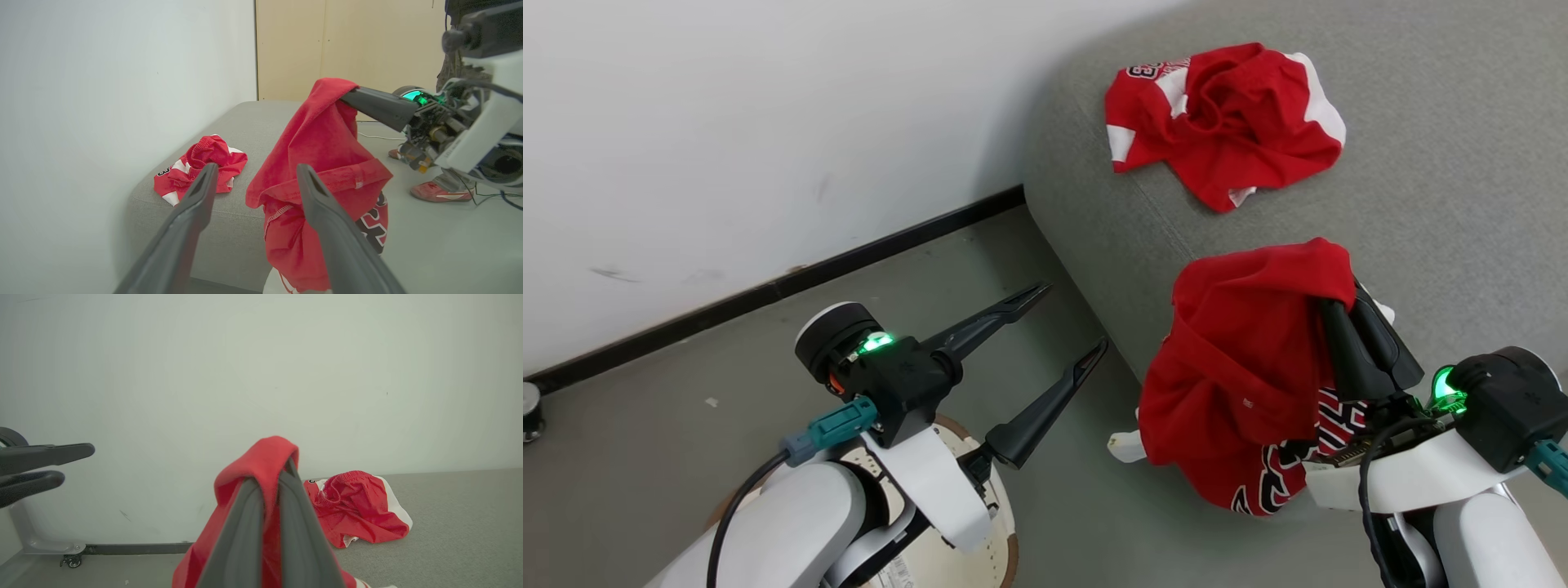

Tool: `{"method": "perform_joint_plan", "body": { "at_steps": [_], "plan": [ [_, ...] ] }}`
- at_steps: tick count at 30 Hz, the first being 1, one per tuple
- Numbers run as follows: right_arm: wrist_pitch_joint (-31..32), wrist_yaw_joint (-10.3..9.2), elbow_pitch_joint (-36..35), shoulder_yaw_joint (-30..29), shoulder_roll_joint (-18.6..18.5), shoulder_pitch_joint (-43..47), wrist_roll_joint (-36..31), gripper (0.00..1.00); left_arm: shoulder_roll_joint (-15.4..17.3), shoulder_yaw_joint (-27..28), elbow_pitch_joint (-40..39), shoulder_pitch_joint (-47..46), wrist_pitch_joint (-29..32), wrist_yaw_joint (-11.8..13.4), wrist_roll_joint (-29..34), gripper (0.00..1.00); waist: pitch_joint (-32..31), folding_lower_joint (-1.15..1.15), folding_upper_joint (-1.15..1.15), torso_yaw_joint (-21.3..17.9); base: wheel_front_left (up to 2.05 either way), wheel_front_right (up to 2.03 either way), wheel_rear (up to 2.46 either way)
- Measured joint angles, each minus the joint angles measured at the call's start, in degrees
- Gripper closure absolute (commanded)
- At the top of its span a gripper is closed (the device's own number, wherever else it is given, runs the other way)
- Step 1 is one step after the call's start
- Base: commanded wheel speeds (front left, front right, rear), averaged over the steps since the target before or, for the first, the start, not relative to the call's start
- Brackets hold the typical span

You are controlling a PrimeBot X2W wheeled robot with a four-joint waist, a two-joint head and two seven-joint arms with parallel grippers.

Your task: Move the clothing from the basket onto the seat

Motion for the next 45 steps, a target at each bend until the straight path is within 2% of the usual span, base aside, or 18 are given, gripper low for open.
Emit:
{"method": "perform_joint_plan", "body": {
  "at_steps": [10, 19, 27, 31, 37, 45],
  "plan": [
    [0.0, 0.0, -0.1, -1.4, 0.3, 0.3, 0.6, 1.0, 1.7, 0.3, -1.6, 0.0, 1.4, 0.6, 0.2, 0.0, 2.5, 0.0, 0.0, -3.1, 0.0, 0.0, 0.0],
    [0.0, -0.01, 0.1, -3.5, 0.4, -1.9, 2.9, 1.0, 3.3, 0.6, -2.9, 0.1, 2.6, 1.4, 0.2, 0.0, 5.2, 0.0, 0.0, -4.0, 0.0, 0.0, 0.0],
    [0.0, 0.0, 0.5, -3.8, 0.4, -9.9, 2.9, 1.0, 4.7, 0.5, -5.1, 1.3, 3.9, 1.9, 0.5, 0.0, 8.2, 0.0, 0.0, -3.7, 0.0, 0.0, 0.0],
    [0.0, -0.01, 1.7, -4.9, 0.4, -14.7, 0.3, 1.0, 5.5, 0.6, -6.2, 1.6, 4.5, 2.4, 0.6, 0.0, 9.8, 0.0, 0.0, -3.2, 0.0, 0.0, 0.0],
    [0.2, 0.0, 3.9, -7.3, 0.3, -23.4, -0.2, 1.0, 7.3, 0.6, -8.0, 2.2, 5.9, 2.5, 0.7, 0.0, 12.3, 0.0, 0.0, -2.2, 0.0, 0.0, 0.0],
    [5.0, 0.0, 8.2, -9.0, -0.9, -36.3, -2.7, 1.0, 9.3, 1.9, -11.1, 2.3, 6.9, 3.0, 1.1, 0.0, 16.5, 0.0, 0.0, -0.5, 0.0, 0.0, 0.0]
  ]
}}
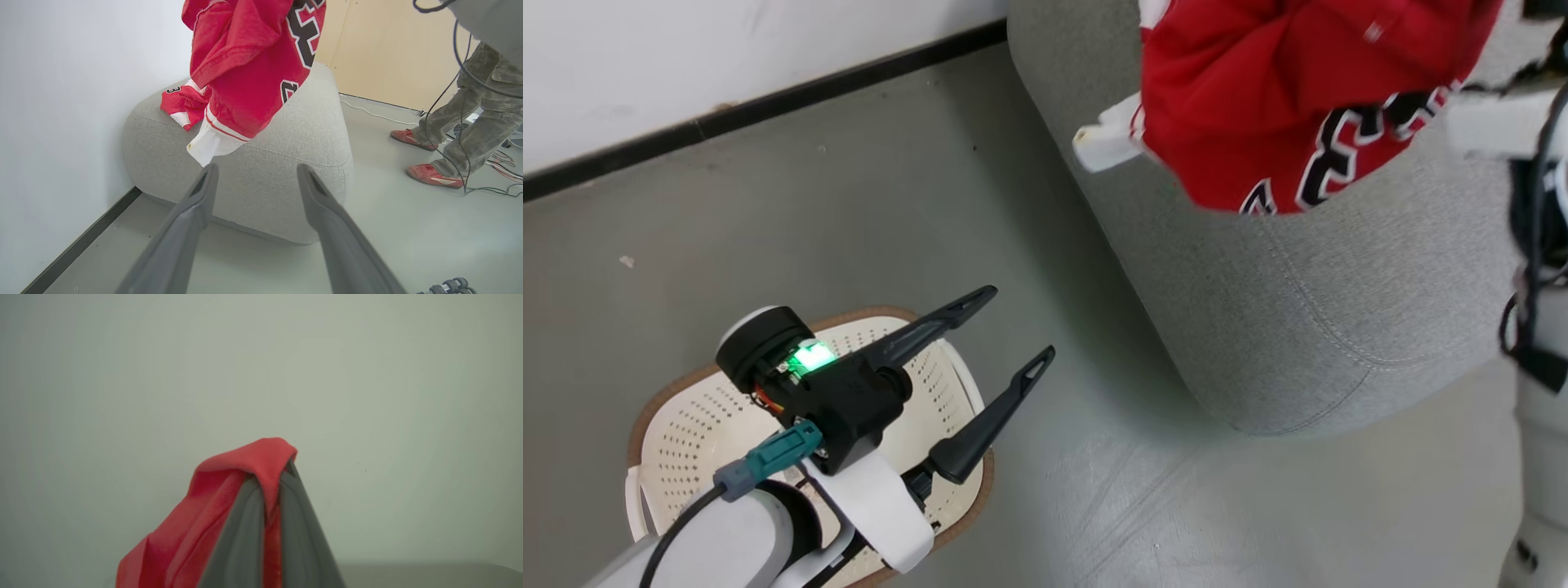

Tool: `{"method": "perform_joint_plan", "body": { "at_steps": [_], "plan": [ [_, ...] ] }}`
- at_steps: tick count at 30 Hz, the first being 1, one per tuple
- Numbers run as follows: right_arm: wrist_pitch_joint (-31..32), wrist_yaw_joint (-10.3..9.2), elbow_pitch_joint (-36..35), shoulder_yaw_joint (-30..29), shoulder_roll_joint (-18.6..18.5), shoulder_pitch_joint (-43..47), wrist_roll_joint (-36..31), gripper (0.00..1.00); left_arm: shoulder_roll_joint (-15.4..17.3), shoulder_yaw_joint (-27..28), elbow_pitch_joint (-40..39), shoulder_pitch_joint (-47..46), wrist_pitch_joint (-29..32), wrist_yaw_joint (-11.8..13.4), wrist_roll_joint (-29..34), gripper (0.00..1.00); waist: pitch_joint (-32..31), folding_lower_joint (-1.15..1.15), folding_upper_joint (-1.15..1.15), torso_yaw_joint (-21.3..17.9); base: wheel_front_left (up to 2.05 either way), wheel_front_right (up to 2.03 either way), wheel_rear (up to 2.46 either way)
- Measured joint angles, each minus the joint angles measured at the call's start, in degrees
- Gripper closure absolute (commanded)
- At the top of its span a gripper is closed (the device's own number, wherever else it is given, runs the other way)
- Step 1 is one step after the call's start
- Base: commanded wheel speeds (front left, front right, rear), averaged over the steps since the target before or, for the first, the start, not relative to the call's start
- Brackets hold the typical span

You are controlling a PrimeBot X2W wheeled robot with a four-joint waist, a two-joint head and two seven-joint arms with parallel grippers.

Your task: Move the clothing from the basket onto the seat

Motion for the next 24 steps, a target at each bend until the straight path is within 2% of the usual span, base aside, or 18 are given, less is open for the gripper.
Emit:
{"method": "perform_joint_plan", "body": {
  "at_steps": [8, 14, 18, 24],
  "plan": [
    [5.1, 0.01, 4.7, -4.3, -2.6, -9.6, 0.4, 1.0, 1.1, 1.5, -2.8, 0.1, 0.4, 0.4, -1.0, 0.0, 4.0, 0.0, 0.0, 1.5, 0.0, 0.0, 0.0],
    [7.7, 0.0, 6.1, -8.1, -7.2, -17.8, 0.1, 1.0, 2.9, 2.9, -4.7, 0.1, 0.6, 0.4, -1.1, 0.0, 7.0, 0.0, 0.0, 2.4, 0.0, 0.0, 0.0],
    [9.6, 0.01, 6.8, -10.5, -8.6, -23.3, 0.3, 1.0, 4.1, 4.4, -5.5, 0.1, 0.7, 0.5, -1.1, 0.0, 8.9, 0.0, 0.0, 3.0, 0.0, 0.0, 0.0],
    [11.9, 0.01, 8.3, -13.8, -12.6, -27.8, -1.4, 1.0, 5.8, 5.8, -7.3, 0.0, 1.0, 0.6, -1.2, 0.0, 11.5, 0.0, 0.0, 3.9, 0.0, 0.0, 0.0]
  ]
}}
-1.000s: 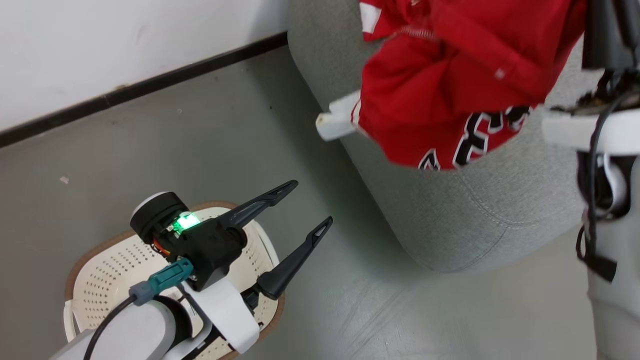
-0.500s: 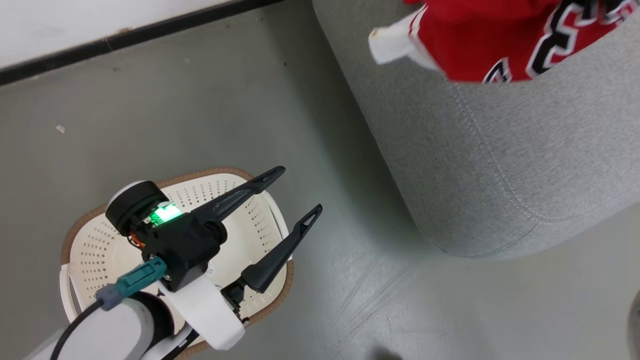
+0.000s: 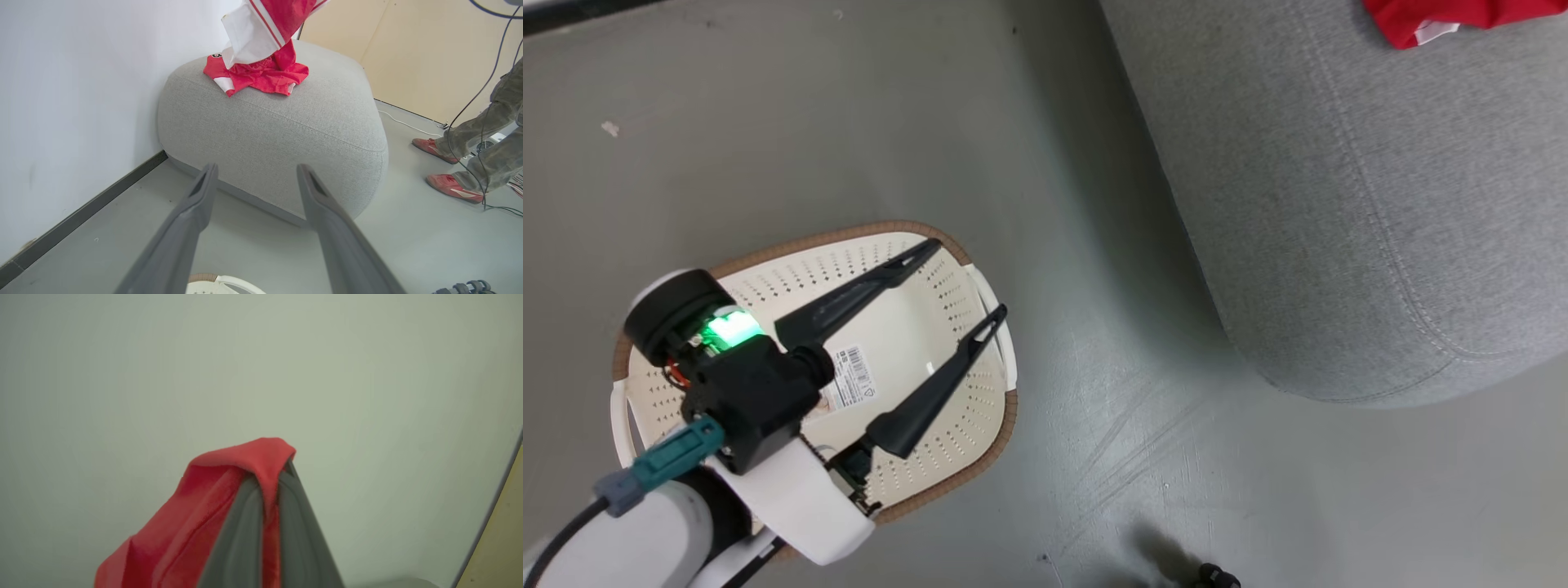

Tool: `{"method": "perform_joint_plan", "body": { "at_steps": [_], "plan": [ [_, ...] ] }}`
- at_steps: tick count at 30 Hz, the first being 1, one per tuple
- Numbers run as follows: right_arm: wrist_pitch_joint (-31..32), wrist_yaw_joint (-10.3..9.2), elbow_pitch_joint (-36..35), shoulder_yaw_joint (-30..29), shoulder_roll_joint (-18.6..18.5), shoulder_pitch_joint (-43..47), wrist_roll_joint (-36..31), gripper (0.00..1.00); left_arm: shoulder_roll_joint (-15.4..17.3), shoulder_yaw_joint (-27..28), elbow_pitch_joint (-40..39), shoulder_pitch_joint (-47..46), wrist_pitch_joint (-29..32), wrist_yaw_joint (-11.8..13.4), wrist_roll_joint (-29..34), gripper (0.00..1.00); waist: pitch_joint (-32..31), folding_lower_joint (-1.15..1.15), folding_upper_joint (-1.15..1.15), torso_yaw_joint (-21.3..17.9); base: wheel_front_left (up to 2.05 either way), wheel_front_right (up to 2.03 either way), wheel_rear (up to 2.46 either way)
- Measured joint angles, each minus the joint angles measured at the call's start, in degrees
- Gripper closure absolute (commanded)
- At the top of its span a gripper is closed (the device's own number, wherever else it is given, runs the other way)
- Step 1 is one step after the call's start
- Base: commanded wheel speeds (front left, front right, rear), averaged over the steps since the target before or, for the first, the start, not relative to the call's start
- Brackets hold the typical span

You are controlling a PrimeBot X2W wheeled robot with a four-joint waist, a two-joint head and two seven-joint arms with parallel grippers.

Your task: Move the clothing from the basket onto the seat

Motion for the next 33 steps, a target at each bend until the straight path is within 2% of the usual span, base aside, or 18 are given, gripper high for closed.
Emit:
{"method": "perform_joint_plan", "body": {
  "at_steps": [10, 17, 33],
  "plan": [
    [2.0, 0.02, 5.5, -5.5, -0.4, 2.6, -4.6, 1.0, 2.6, 1.9, -2.0, -0.1, 0.1, -0.3, -0.1, 0.0, 4.3, 0.0, 0.0, 1.2, 0.0, 0.0, 0.0],
    [3.1, 0.03, 8.6, -11.7, 3.2, 5.3, -7.4, 1.0, 4.5, 2.6, -2.6, -0.2, 0.5, -0.6, -0.1, 0.0, 6.9, 0.0, 0.0, 1.8, 0.0, 0.0, 0.0],
    [6.2, 0.02, 13.5, -21.6, 9.5, 6.4, -14.1, 1.0, 6.1, 3.2, -2.5, -0.3, 0.0, -1.8, -0.1, 0.0, 8.8, 0.0, 0.0, 2.1, 0.0, 0.0, 0.0]
  ]
}}
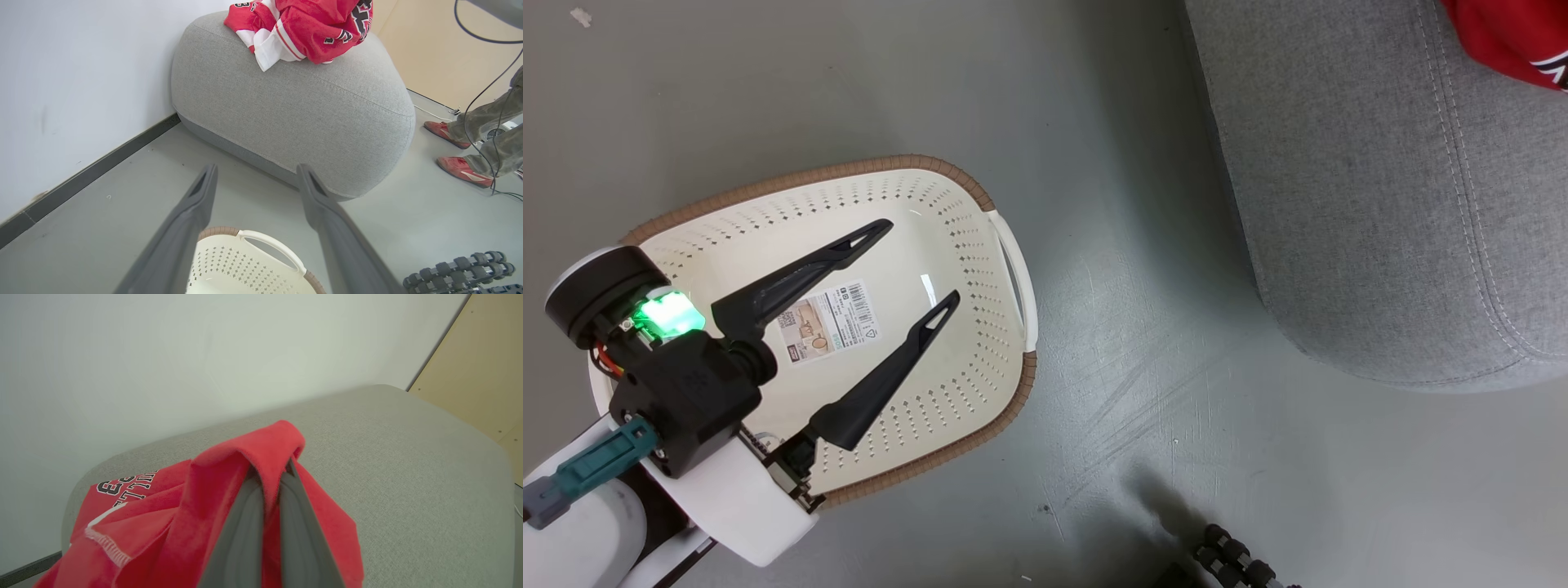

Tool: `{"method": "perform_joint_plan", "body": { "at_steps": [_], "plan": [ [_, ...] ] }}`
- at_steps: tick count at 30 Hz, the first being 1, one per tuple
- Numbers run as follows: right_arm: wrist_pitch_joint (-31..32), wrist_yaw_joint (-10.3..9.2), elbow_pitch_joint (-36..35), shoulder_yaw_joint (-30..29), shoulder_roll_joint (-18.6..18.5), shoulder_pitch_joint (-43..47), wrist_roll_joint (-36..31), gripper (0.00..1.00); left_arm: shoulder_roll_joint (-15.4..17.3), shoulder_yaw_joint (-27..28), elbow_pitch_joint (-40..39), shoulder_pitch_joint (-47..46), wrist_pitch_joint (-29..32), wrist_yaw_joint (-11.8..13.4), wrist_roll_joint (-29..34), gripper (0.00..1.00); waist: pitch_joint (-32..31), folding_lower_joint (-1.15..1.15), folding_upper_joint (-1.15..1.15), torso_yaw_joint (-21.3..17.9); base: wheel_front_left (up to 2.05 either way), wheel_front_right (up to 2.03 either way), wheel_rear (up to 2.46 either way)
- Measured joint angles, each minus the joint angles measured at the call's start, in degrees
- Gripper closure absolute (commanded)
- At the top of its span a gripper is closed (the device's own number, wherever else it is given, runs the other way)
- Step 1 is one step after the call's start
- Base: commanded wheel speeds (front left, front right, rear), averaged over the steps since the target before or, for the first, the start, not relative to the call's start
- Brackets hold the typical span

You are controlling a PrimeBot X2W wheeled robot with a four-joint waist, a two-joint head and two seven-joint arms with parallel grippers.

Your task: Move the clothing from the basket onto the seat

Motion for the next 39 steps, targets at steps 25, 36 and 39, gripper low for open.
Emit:
{"method": "perform_joint_plan", "body": {
  "at_steps": [25, 36, 39],
  "plan": [
    [7.6, 0.01, -3.5, -3.0, 4.4, 0.1, -7.1, 0.0, 0.2, 0.3, 1.7, 0.2, -1.9, -0.5, -0.4, 0.0, -1.8, 0.0, 0.0, -0.4, 0.0, 0.0, 0.0],
    [7.6, 0.01, -10.9, 1.3, 4.6, 8.8, -6.4, 0.0, -0.2, 0.6, 3.1, 0.3, -3.3, -0.5, -0.4, 0.0, -4.6, 0.0, 0.0, -1.1, 0.0, 0.0, 0.0],
    [7.6, 0.01, -11.8, 2.6, 4.6, 10.4, -5.2, 0.0, -0.6, 0.8, 3.8, 0.4, -4.0, -0.5, -0.6, 0.0, -5.5, 0.0, 0.0, -1.1, 0.0, 0.0, 0.0]
  ]
}}
